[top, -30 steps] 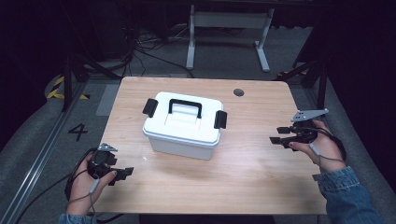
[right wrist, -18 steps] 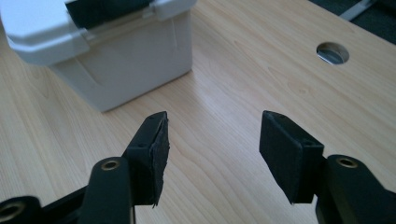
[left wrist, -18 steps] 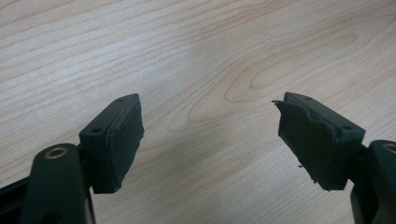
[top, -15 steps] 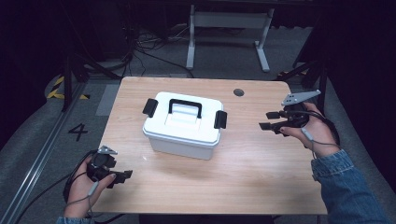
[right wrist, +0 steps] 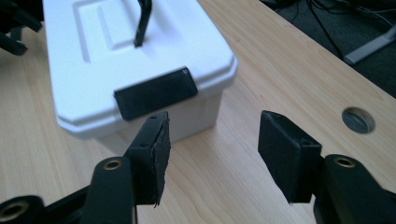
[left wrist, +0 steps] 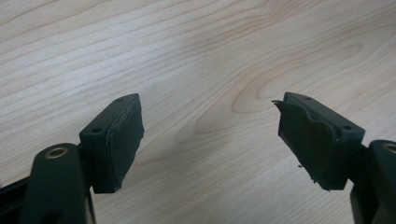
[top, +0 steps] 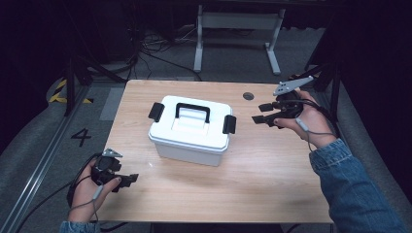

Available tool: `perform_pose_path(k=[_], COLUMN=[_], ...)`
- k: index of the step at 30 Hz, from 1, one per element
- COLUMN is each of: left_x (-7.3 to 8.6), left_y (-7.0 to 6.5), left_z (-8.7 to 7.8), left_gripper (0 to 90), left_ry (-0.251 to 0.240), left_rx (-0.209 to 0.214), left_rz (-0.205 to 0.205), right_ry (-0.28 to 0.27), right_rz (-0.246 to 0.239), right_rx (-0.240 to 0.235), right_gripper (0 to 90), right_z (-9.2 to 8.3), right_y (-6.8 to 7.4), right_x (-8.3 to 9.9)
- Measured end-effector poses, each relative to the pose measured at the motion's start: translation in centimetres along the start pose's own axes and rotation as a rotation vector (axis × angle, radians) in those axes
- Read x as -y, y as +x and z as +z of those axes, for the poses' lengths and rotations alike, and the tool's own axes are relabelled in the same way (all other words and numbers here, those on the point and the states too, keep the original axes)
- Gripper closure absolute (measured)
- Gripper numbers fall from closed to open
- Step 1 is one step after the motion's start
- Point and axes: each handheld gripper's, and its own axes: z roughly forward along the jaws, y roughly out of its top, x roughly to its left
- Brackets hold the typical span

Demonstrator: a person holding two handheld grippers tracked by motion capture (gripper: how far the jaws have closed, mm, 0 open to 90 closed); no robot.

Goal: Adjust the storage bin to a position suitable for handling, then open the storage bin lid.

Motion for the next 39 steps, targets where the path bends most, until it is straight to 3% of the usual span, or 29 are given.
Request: perform_pose_path(k=[5,14,18,31,39], left_x=[-0.7,-1.6,-1.7,-2.4,-2.1], left_y=[0.2,0.9,1.1,1.2,1.3], left_z=[0.1,-0.3,-0.4,0.3,0.2], left_gripper=[23.1,23.1,23.1,23.1,23.1], left_ry=[-0.008,-0.014,-0.015,-0.012,-0.016], left_rx=[-0.002,-0.004,-0.003,0.004,0.001], left_rz=[0.001,-0.021,-0.036,-0.010,-0.020], right_ry=[-0.032,-0.013,0.005,0.034,0.052], right_rz=[-0.006,-0.044,-0.055,-0.065,-0.082], right_rx=[-0.053,-0.091,-0.110,-0.157,-0.184], right_gripper=[46.0,46.6,47.1,48.5,49.5], right_z=[1.3,3.3,4.8,8.9,11.1], right_y=[0.2,1.1,1.6,2.6,3.2], right_x=[-2.6,-5.3,-6.1,-8.2,-8.9])
